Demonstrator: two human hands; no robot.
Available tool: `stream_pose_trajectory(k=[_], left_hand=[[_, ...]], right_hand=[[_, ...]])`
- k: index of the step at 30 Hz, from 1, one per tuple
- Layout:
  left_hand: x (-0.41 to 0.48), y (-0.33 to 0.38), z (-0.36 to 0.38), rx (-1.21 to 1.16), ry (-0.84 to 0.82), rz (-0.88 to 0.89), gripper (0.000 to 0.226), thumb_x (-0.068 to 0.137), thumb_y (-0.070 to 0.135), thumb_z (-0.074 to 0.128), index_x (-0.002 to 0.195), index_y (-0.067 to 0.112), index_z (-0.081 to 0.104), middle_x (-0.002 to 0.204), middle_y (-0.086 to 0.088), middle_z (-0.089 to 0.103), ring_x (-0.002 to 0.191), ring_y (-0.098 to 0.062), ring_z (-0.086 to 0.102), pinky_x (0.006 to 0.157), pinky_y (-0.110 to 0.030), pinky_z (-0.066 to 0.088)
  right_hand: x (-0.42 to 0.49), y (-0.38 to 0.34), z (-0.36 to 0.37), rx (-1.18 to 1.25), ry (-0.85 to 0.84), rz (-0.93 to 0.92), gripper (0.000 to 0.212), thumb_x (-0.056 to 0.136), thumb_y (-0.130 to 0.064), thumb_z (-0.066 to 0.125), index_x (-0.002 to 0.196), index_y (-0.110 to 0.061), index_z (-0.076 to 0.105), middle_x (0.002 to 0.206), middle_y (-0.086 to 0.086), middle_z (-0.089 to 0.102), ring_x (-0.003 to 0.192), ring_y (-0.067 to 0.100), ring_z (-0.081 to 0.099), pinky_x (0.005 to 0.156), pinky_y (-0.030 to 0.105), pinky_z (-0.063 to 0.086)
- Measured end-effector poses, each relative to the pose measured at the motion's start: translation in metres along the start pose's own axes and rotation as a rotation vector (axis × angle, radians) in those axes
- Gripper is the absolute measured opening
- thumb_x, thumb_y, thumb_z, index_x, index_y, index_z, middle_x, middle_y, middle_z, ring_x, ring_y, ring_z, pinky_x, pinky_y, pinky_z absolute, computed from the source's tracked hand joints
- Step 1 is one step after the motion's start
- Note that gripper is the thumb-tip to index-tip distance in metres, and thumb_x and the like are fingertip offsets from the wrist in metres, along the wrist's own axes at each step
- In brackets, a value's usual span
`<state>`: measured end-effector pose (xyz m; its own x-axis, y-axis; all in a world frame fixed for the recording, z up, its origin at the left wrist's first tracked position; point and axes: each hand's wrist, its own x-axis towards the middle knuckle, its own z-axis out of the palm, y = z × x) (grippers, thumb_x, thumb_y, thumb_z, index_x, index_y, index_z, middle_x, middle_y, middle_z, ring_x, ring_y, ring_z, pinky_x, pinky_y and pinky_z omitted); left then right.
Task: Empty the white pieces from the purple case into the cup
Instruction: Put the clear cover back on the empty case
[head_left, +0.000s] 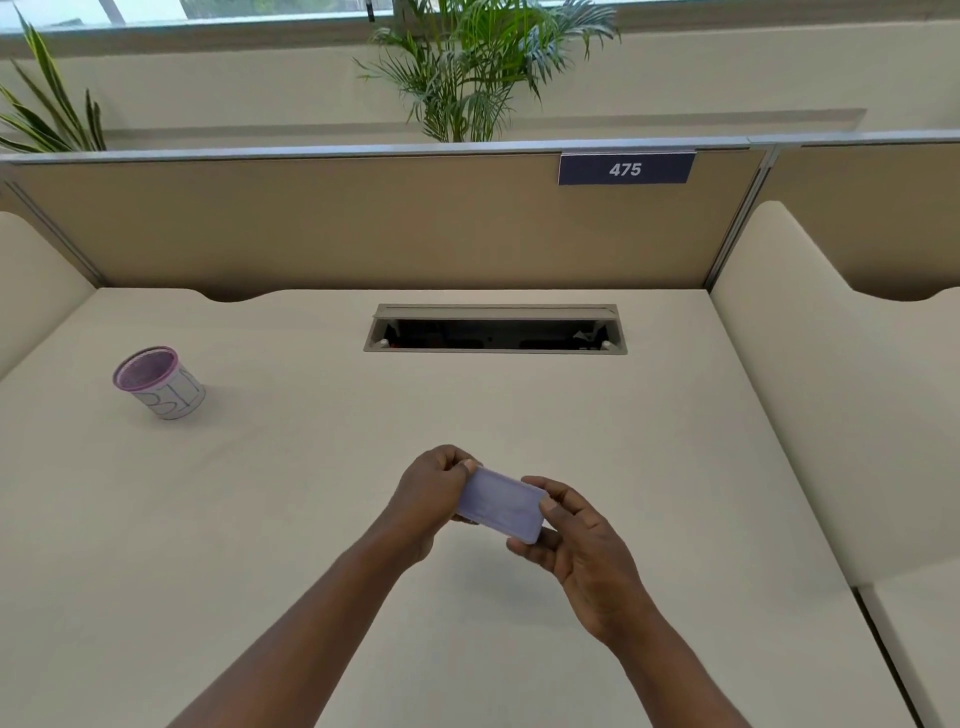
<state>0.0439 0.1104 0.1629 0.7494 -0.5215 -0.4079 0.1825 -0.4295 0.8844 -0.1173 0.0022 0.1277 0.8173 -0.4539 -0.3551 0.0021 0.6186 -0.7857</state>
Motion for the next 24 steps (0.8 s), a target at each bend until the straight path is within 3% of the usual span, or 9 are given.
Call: stream_pose_trajectory(k=[3, 8, 13, 19, 24], left_hand=[[-0.003, -0.009, 0.001, 0.020, 0.017, 0.053, 0.009, 0.093, 0.017, 0.065, 0.087, 0.010, 0.066, 0.093, -0.009, 0.067, 0.083, -0.024, 0.064, 0.070, -0.045, 0.063], [-0.011, -0.016, 0.005, 0.080, 0.019, 0.099, 0.025, 0.079, 0.029, 0.077, 0.088, 0.013, 0.060, 0.095, -0.013, 0.066, 0.077, -0.024, 0.066, 0.061, -0.034, 0.062], [-0.006, -0.013, -0.003, -0.097, -0.040, 0.004, 0.007, 0.094, 0.009, 0.062, 0.091, 0.006, 0.066, 0.096, -0.014, 0.066, 0.085, -0.027, 0.062, 0.071, -0.044, 0.063], [-0.007, -0.010, -0.010, -0.122, -0.122, -0.069, 0.025, 0.101, 0.011, 0.046, 0.107, 0.015, 0.070, 0.086, -0.015, 0.062, 0.060, -0.027, 0.057, 0.049, -0.032, 0.051], [-0.006, -0.014, -0.011, -0.154, -0.149, 0.051, 0.029, 0.102, 0.008, 0.048, 0.119, 0.020, 0.068, 0.071, -0.012, 0.058, 0.054, -0.023, 0.056, 0.048, -0.032, 0.049]], right_hand=[[0.002, 0.000, 0.002, -0.059, 0.053, -0.026, 0.020, 0.101, -0.016, 0.058, 0.113, -0.014, 0.074, 0.117, 0.012, 0.074, 0.100, 0.034, 0.072, 0.081, 0.043, 0.061], [0.003, 0.000, 0.008, -0.142, 0.134, -0.047, 0.022, 0.101, -0.012, 0.055, 0.104, -0.016, 0.077, 0.112, 0.016, 0.074, 0.093, 0.034, 0.071, 0.073, 0.039, 0.061], [0.007, -0.006, 0.007, -0.097, 0.125, -0.021, 0.024, 0.103, -0.011, 0.052, 0.112, -0.012, 0.074, 0.114, 0.015, 0.074, 0.092, 0.030, 0.071, 0.075, 0.039, 0.061], [0.012, -0.011, 0.002, 0.002, 0.062, 0.000, 0.032, 0.102, -0.001, 0.046, 0.126, -0.009, 0.067, 0.117, 0.011, 0.074, 0.096, 0.027, 0.071, 0.079, 0.036, 0.061], [0.013, -0.016, -0.001, 0.077, -0.003, -0.004, 0.038, 0.101, 0.002, 0.044, 0.129, -0.014, 0.066, 0.112, 0.015, 0.076, 0.099, 0.031, 0.075, 0.081, 0.031, 0.060]])
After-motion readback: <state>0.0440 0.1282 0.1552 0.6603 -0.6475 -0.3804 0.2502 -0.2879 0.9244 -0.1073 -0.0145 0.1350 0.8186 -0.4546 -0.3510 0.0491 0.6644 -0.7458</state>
